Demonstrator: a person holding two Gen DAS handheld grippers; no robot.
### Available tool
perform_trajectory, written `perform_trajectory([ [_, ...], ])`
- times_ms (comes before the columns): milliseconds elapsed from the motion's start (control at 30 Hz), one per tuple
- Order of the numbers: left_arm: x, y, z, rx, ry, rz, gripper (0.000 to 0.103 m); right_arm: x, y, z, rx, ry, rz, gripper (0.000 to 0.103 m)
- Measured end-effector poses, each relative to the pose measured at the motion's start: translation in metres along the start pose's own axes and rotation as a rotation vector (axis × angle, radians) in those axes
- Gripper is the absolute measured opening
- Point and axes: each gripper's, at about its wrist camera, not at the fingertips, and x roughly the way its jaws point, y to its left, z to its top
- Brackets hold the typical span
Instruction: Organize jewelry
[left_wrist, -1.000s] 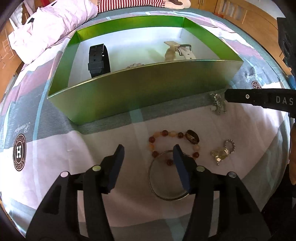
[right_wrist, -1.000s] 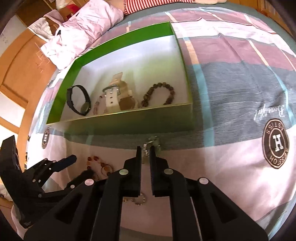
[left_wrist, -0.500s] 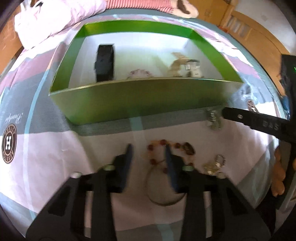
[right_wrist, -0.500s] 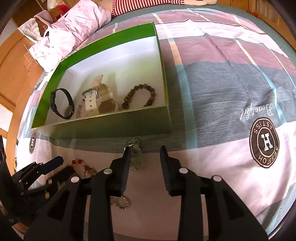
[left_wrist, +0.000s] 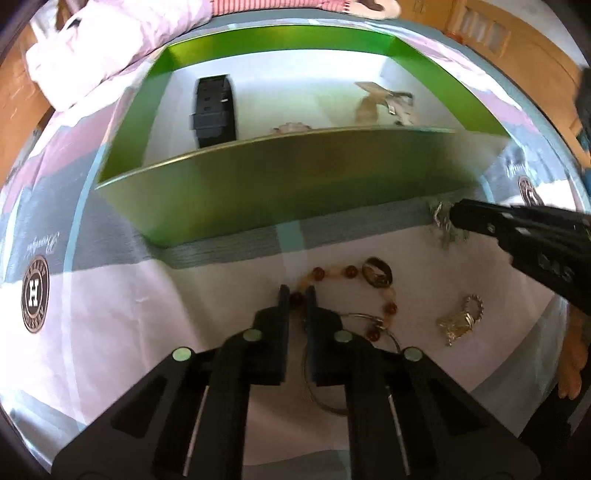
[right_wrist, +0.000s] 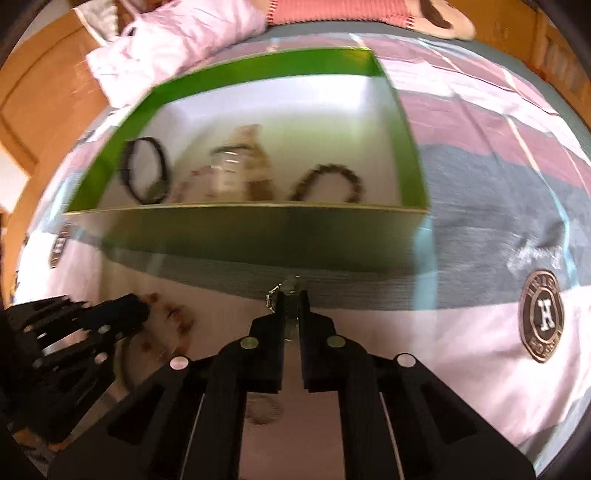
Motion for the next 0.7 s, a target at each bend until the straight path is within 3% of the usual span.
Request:
perform_trajectory([
  [100,-0.012,0.01,0.004,-0.041,-0.044,-0.014,0.008,-0.015,0.002,0.004,0.011,-0.046,0.111,0.007],
  [200,-0.033,0.016,0.005,-0.065,-0.113,-0.096,0.008,-0.028,0.002,0.008,0.013,-0.089,0.184,0.007],
  [267,-0.045,0.017,0.007,-0.068,-0.159,-0.145,0.008,-0.026,0.002,0.009,0.007,-0.082,0.131,0.007],
  [300,-0.048,0.018,0.006,-0.07,-0.17,-0.136,0.008,-0.023,0.0,0.008,0.009,-0.075,0.111,0.007],
  [367,-0.045,0.023,0.007,-0.092,-0.165,-0.123,0.008,-0.016,-0.005,0.008,0.031,-0.05,0.089,0.007],
  [467,-0.052,0.026,0.005,-0.102,-0.171,-0.184,0.008,-0.015,-0.006,0.007,0.043,-0.047,0.07,0.008],
  [567,-0.056,0.021,0.007,-0.072,-0.184,-0.151,0.008,-0.015,-0.008,0.007,0.044,-0.043,0.042,0.008],
  [700,-0.046,0.033,0.005,-0.124,-0.15,-0.119,0.008,-0.013,-0.014,0.006,0.056,-0.036,0.018,0.009],
])
